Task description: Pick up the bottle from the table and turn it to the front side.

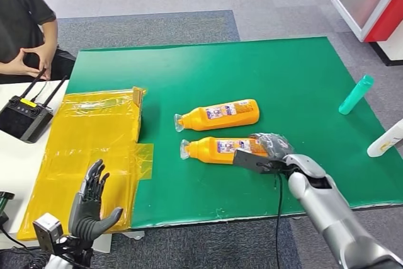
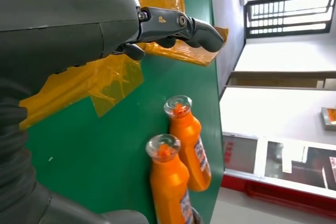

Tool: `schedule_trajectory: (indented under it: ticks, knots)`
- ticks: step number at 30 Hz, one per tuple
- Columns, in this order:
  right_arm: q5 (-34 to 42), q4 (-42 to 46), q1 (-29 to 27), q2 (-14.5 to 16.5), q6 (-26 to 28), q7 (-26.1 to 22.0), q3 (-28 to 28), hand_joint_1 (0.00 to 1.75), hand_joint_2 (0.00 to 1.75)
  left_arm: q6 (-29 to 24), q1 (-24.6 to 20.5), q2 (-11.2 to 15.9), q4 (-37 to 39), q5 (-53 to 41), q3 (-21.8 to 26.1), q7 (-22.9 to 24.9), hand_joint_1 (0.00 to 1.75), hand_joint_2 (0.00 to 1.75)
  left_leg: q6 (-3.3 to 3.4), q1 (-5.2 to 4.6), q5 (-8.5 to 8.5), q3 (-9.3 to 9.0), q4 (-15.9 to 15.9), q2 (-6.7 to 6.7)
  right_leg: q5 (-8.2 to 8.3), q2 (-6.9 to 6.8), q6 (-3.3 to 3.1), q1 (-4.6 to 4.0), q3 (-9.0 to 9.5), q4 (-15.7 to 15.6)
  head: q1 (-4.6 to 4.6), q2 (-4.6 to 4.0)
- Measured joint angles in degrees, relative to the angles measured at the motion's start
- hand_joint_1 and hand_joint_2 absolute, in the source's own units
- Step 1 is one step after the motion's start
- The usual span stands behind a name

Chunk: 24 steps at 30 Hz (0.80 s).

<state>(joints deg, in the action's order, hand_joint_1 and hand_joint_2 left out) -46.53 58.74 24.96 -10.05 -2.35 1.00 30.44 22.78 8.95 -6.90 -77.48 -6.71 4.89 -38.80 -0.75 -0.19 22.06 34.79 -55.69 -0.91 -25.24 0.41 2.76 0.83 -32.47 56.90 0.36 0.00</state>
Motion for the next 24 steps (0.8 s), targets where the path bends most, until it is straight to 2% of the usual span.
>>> schedule_trajectory:
  ticks: [5, 8, 14, 24]
  knots:
    - [-0.64, 14.21, -13.86, 1.08, 9.24, -4.11, -2.33, 1.75, 1.75, 1.39, 1.97, -0.01, -0.01, -2.07, 0.41, 0.00, 0.00, 1.75, -0.03, 0.01, 0.19, 0.05, 0.00, -0.01, -0.17, 0.01, -0.08, -0.02, -0.05, 0.00, -0.02, 0.00]
    - [-0.94, 20.37, -18.78, 2.46, 12.24, -6.46, -3.28, 1.75, 1.75, 2.18, 2.07, -0.22, 0.01, -1.68, 0.55, 0.00, 0.00, 1.75, -0.04, 0.02, 0.20, 0.06, 0.00, -0.01, -0.22, 0.01, -0.07, -0.03, -0.08, 0.00, -0.02, 0.00]
    - [-0.39, 28.03, -22.10, 4.69, 13.38, -8.38, -4.32, 1.75, 1.75, 3.02, 0.79, -0.89, -0.02, -0.05, 0.52, 0.00, 0.00, 1.75, -0.03, 0.01, 0.19, 0.05, 0.00, 0.00, -0.20, 0.01, -0.05, -0.01, -0.07, 0.00, -0.01, 0.00]
    - [2.15, 29.56, -23.80, 8.17, 14.55, -11.51, -4.73, 1.75, 1.75, 3.95, -0.59, -1.24, 0.02, 0.12, -0.41, 0.00, 0.00, 1.75, -0.01, 0.00, 0.16, 0.04, 0.00, 0.01, -0.16, 0.01, -0.01, 0.00, -0.07, 0.00, -0.01, 0.00]
